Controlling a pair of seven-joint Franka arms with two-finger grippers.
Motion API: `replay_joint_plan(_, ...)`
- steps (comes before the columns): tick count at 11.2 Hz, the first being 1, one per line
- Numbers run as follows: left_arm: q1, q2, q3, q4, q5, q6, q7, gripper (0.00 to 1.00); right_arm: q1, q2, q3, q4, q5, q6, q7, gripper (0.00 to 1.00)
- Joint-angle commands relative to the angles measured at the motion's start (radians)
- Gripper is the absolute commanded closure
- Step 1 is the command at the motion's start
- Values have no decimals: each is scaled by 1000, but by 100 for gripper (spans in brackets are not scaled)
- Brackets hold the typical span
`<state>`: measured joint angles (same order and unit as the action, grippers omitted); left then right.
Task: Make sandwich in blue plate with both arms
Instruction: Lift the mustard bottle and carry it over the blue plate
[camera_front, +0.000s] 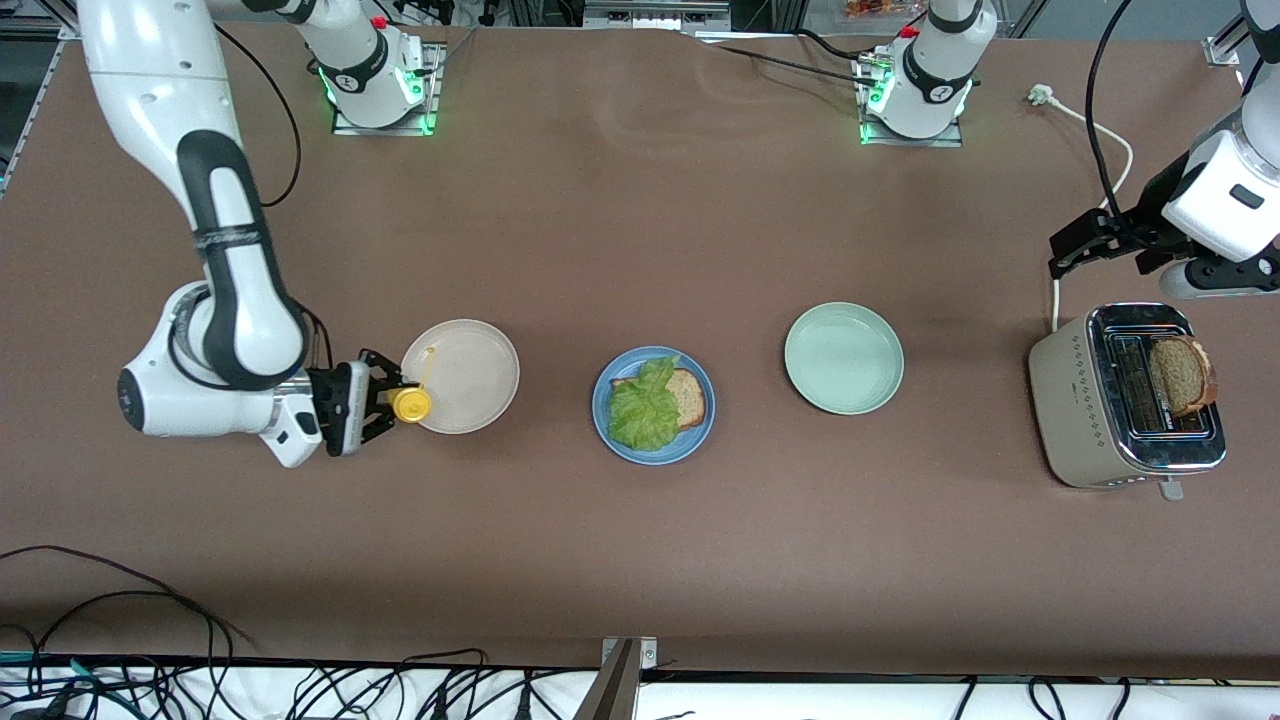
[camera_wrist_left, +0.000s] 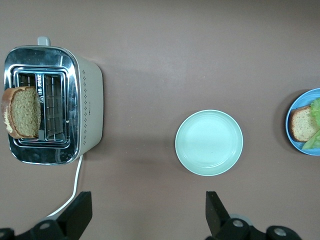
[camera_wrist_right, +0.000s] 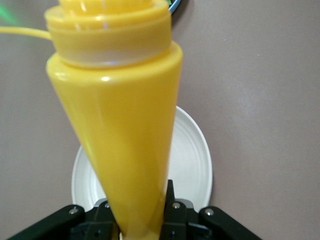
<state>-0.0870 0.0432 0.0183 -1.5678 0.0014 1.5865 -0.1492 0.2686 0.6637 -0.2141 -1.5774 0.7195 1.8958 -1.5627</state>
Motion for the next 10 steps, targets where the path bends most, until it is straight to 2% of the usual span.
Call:
replay_joint_plan(1,3,-16,0,-8,-12,6,16,0,166,-59,-73,14,-127,5,302,100)
replay_joint_plan(4,3,-16,0,-8,-12,6,16,0,343,-62,-137,30,-190,46,553,100)
replay_joint_plan(5,3,-14,0,-8,-12,6,16,0,395,-61,-142,30,-236,54,655,100)
replay_joint_plan(7,3,-14,0,-8,-12,6,16,0,484,-52,-136,30,-404,104,841,100)
replay_joint_plan(10,3,-14,0,-8,-12,6,16,0,587,-27,-127,30,-647,140,995,100)
